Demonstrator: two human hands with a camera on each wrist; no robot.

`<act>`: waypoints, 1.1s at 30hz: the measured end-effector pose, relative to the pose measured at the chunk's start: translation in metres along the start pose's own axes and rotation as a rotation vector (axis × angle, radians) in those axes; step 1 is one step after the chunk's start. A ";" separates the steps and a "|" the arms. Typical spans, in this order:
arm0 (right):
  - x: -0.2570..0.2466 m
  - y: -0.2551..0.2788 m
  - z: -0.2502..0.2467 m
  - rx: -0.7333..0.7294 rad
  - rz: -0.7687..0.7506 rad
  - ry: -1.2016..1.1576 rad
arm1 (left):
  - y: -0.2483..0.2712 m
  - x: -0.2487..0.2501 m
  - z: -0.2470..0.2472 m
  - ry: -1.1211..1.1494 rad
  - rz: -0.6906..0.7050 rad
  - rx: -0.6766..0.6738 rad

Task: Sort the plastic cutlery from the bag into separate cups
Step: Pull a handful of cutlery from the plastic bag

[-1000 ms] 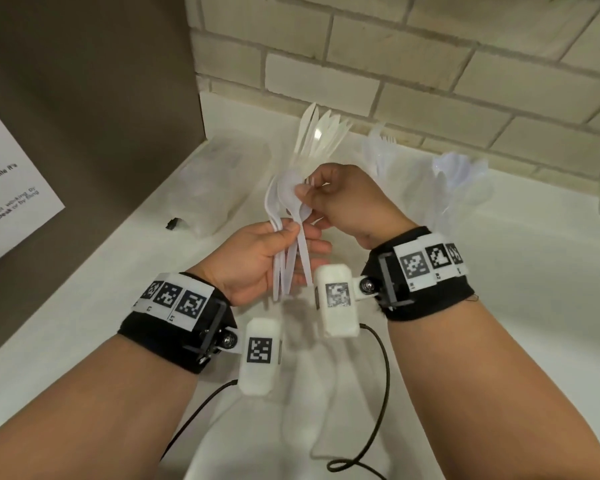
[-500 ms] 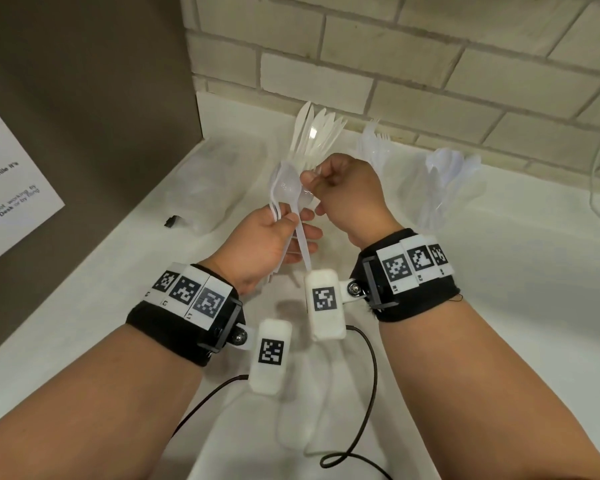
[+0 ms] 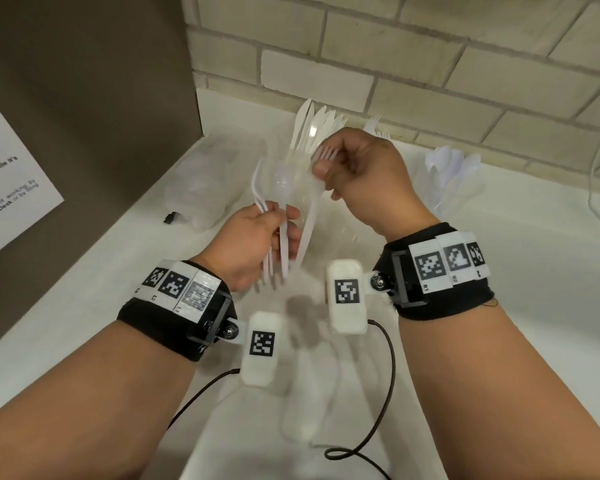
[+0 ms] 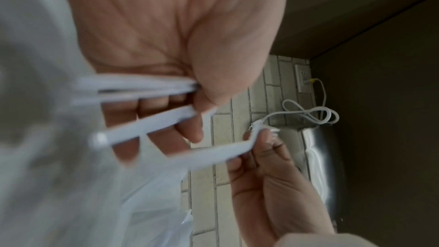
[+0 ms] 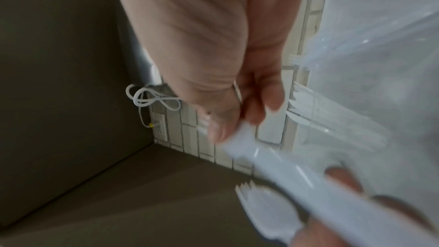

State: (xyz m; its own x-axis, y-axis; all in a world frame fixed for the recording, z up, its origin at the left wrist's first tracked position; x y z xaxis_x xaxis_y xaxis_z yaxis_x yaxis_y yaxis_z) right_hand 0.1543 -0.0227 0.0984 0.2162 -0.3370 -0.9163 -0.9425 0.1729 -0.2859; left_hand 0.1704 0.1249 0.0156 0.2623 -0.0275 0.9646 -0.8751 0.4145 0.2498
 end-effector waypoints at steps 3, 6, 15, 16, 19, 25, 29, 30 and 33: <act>-0.002 0.005 0.009 -0.142 -0.025 -0.060 | 0.008 0.002 0.007 0.018 -0.017 -0.216; 0.005 0.006 0.013 -0.110 -0.014 -0.045 | 0.012 0.003 0.011 -0.001 -0.029 -0.320; 0.013 0.007 0.009 -0.040 0.035 -0.058 | 0.001 -0.013 0.007 0.104 -0.098 -0.436; 0.014 0.006 0.008 -0.059 0.043 -0.047 | -0.001 -0.016 0.007 0.108 -0.102 -0.436; 0.017 0.006 0.007 -0.094 0.036 -0.045 | -0.002 -0.018 0.009 0.108 -0.101 -0.475; 0.021 0.008 0.009 -0.066 -0.036 0.051 | -0.002 -0.014 0.013 0.113 -0.121 -0.539; 0.025 0.011 0.011 -0.053 -0.057 0.076 | -0.003 -0.018 0.014 0.140 -0.134 -0.528; 0.026 0.012 0.011 -0.045 -0.052 0.062 | -0.003 -0.017 0.015 0.146 -0.136 -0.511; 0.026 0.014 0.008 -0.037 -0.014 0.011 | -0.005 -0.014 0.014 0.120 -0.125 -0.415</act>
State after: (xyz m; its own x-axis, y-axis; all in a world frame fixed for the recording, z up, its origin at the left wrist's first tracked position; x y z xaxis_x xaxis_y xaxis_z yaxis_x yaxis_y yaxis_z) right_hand 0.1487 -0.0219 0.0681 0.2270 -0.3492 -0.9091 -0.9481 0.1340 -0.2882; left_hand 0.1650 0.1103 0.0018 0.4226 -0.0052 0.9063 -0.6028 0.7451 0.2854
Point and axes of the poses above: each hand's wrist, its own y-axis away from the middle knuckle, its own z-axis out of the palm, x = y × z, the point moved 3 cm from there along -y, towards the middle knuckle, and after that the axes turned 12 degrees about -y, right-handed, at the moved point
